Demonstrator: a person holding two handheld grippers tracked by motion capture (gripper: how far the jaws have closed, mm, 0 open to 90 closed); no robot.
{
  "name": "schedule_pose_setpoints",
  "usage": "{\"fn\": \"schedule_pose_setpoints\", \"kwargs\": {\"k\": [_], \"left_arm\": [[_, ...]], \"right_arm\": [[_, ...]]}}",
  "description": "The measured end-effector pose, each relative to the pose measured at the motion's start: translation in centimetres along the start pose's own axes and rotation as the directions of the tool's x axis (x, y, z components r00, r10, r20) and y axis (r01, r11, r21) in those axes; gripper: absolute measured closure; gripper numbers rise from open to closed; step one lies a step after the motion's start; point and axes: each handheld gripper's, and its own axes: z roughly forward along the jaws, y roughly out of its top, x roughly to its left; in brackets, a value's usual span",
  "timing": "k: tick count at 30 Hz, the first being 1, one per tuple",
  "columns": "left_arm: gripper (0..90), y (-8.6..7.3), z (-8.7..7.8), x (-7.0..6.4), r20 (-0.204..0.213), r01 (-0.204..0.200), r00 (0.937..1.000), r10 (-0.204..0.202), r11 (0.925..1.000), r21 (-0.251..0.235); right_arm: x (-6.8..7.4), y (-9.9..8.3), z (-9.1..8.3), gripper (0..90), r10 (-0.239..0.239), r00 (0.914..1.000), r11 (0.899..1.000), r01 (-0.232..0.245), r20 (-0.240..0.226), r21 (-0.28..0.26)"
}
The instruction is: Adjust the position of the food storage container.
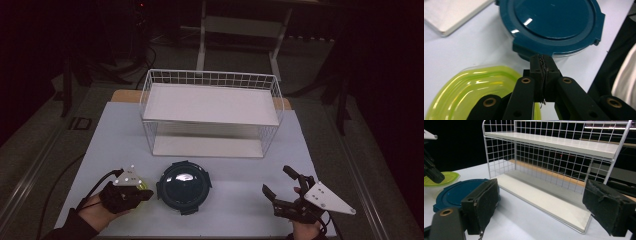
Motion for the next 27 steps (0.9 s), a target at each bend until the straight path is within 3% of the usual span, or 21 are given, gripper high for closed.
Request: {"fn": "schedule_pose_setpoints", "kwargs": {"k": [3,8,14,27], "left_arm": [[88.8,0.4,0.5,-0.1,-0.037,0.003,0.9993,-0.003,1.0,0.008],[89.1,0.8,1.1,0.1,-0.078,0.041,0.9962,-0.039,0.9986,0.032],[89.1,0.9,2.1,0.2,-0.067,0.055,0.9966,-0.049,0.9945,0.089],[89.1,1.9,2.7,0.0,-0.073,0.029,0.9971,-0.021,0.9922,0.121]], "right_arm": [[0.0,0.0,0.0,13.1,0.004,1.0,1.0,-0.004,-0.002,0.002],[-0.1,0.0,0.0,13.1,0.013,0.9999,1.0,-0.013,-0.006,0.002],[-0.2,-0.1,0.0,13.1,0.016,0.9998,1.0,-0.016,-0.01,0.003],[-0.1,0.0,0.0,13.1,0.014,0.9998,1.0,-0.014,-0.011,0.006]]}}
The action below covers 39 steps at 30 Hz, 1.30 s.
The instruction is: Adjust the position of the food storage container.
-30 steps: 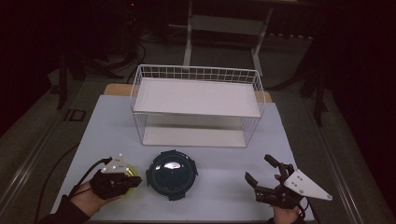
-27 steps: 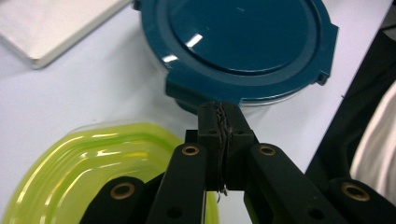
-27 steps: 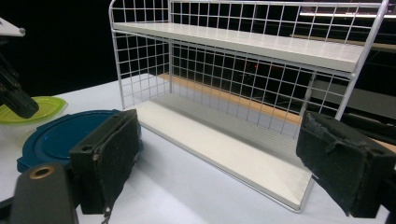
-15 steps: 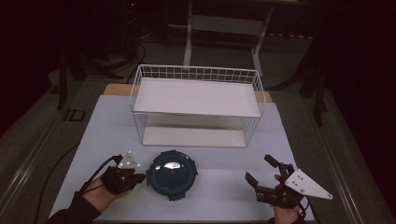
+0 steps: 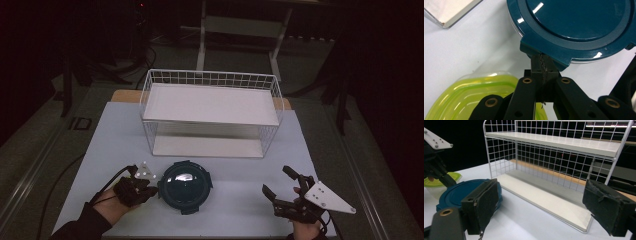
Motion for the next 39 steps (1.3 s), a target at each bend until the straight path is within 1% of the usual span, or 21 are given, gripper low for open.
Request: {"fn": "schedule_pose_setpoints", "kwargs": {"k": [3,6,11,12,13,16,19,21,23,25,26,28,29,34,35,37,39], "left_arm": [[89.1,0.6,0.3,-0.2,0.007,-0.016,0.9998,0.016,0.9998,0.007],[89.1,1.0,0.5,-0.5,0.007,-0.027,0.9996,0.027,0.9996,0.004],[89.1,1.9,1.2,-0.7,0.007,-0.028,0.9996,0.028,0.9996,-0.008],[89.1,1.9,1.2,-0.7,0.007,-0.028,0.9996,0.028,0.9996,-0.008],[89.1,2.2,1.5,-0.7,0.016,-0.027,0.9995,0.028,0.9996,-0.008],[89.1,2.6,1.8,-0.8,0.025,-0.04,0.9989,0.04,0.9991,-0.011],[89.1,3.0,1.9,-0.9,0.014,-0.049,0.9987,0.049,0.9988,-0.008],[89.1,3.6,2.3,-1.1,0.026,-0.056,0.9981,0.057,0.9984,-0.009],[89.1,3.8,2.5,-1.2,0.039,-0.055,0.9977,0.055,0.9984,-0.015],[89.1,4.1,2.7,-1.5,0.038,-0.067,0.997,0.067,0.9977,-0.015],[89.1,4.3,2.9,-1.6,0.042,-0.065,0.997,0.066,0.9977,-0.018],[89.0,4.5,2.9,-1.9,0.027,-0.074,0.9969,0.074,0.9972,-0.013],[89.0,4.7,2.9,-1.9,0.02,-0.088,0.9959,0.088,0.9961,-0.003],[89.0,4.9,3.1,-1.5,0.017,-0.061,0.998,0.061,0.9982,-0.001],[89.1,5.0,3.1,-1.5,0.015,-0.064,0.9978,0.064,0.9979,0.0],[89.1,5.1,3.1,-1.4,0.027,-0.053,0.9982,0.053,0.9986,0.003],[89.1,5.2,3.1,-1.5,0.021,-0.059,0.998,0.059,0.9982,0.008]], "right_arm": [[0.0,0.0,0.0,13.1,-0.001,1.0,1.0,0.001,0.001,0.001],[0.0,0.0,0.0,13.1,0.001,1.0,1.0,-0.001,0.0,0.001],[0.0,-0.1,0.1,13.1,-0.001,1.0,1.0,0.001,-0.004,0.004],[0.0,-0.1,0.1,13.1,-0.001,1.0,1.0,0.001,-0.004,0.004],[0.0,0.0,0.1,13.1,-0.001,1.0,1.0,0.001,-0.003,0.003],[0.0,0.0,0.0,13.1,-0.001,1.0,1.0,0.001,-0.001,0.001],[0.0,-0.1,0.1,13.1,0.002,1.0,1.0,-0.002,-0.003,0.004],[0.0,-0.1,0.2,13.1,-0.003,1.0,1.0,0.003,-0.005,0.005],[0.1,0.0,0.2,13.1,-0.006,1.0,1.0,0.006,-0.005,0.005],[0.1,0.0,0.2,13.1,-0.005,1.0,1.0,0.005,-0.005,0.004],[0.1,0.0,0.2,13.1,-0.004,1.0,1.0,0.004,-0.005,0.004],[0.0,-0.1,0.2,13.1,-0.002,1.0,1.0,0.002,-0.004,0.005],[0.0,-0.1,0.2,13.1,0.0,1.0,1.0,0.0,-0.005,0.004],[-0.1,-0.1,0.1,13.1,0.004,1.0,1.0,-0.004,-0.003,0.005],[-0.1,-0.1,0.1,13.1,0.004,1.0,1.0,-0.004,-0.003,0.005],[0.0,-0.1,0.1,13.1,0.004,1.0,1.0,-0.004,-0.001,0.005],[0.0,0.0,0.1,13.1,0.004,1.0,1.0,-0.004,-0.001,0.006]]}}
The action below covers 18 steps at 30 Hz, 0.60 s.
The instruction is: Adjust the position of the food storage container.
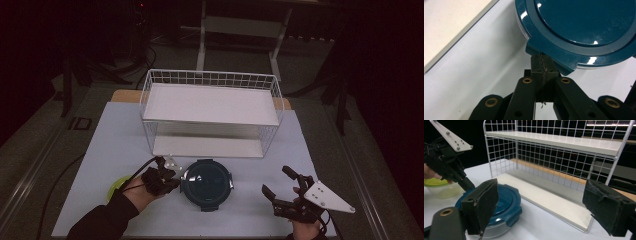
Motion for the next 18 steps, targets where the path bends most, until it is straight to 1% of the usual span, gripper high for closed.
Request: {"fn": "schedule_pose_setpoints", "kwargs": {"k": [2,5,8,10,14,16,18], "left_arm": [[89.1,0.3,0.2,-0.2,-0.01,-0.008,0.9999,0.008,1.0,-0.001],[89.1,0.8,0.6,-0.6,0.003,-0.017,0.9999,0.017,0.9998,-0.005],[89.1,1.5,1.1,-1.2,0.02,-0.025,0.9995,0.025,0.9996,-0.012],[89.1,2.0,1.4,-1.5,0.016,-0.031,0.9994,0.031,0.9995,-0.011],[89.1,2.9,1.9,-1.7,0.018,-0.029,0.9994,0.029,0.9995,-0.013],[89.1,3.3,2.2,-1.8,0.028,-0.028,0.9992,0.029,0.9995,-0.014],[89.1,3.6,2.4,-1.9,0.027,-0.037,0.9989,0.038,0.9992,-0.013]], "right_arm": [[0.0,0.0,0.0,13.1,-0.004,1.0,1.0,0.004,-0.002,0.0],[0.1,0.0,0.1,13.2,-0.009,1.0,1.0,0.009,0.0,0.001],[0.1,0.0,0.0,13.3,-0.011,0.9999,1.0,0.011,0.001,0.001],[0.1,0.0,0.0,13.2,-0.01,0.9999,1.0,0.01,-0.002,0.0],[0.1,0.0,0.0,13.2,-0.006,1.0,1.0,0.006,-0.007,-0.003],[0.1,0.0,-0.1,13.2,-0.008,0.9999,1.0,0.008,-0.009,-0.004],[0.2,0.0,-0.1,13.2,-0.01,0.9999,1.0,0.01,-0.008,-0.002]]}}
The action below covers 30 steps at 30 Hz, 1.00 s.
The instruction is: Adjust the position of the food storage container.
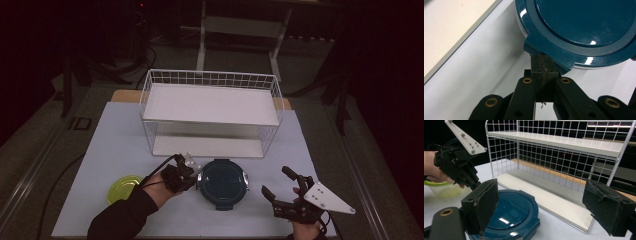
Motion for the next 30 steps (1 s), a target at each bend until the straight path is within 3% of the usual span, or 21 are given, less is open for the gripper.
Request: {"fn": "schedule_pose_setpoints", "kwargs": {"k": [14,30], "left_arm": [[89.1,1.8,1.4,-1.2,0.042,0.001,0.9991,0.0,0.9997,-0.024],[89.1,3.2,2.2,-2.0,0.059,-0.024,0.9979,0.025,0.9995,-0.018]], "right_arm": [[-0.5,0.0,-0.2,13.4,-0.006,0.9998,1.0,0.006,0.018,-0.003],[-0.8,0.0,-0.4,13.4,0.005,0.9996,1.0,-0.005,0.029,-0.007]]}}
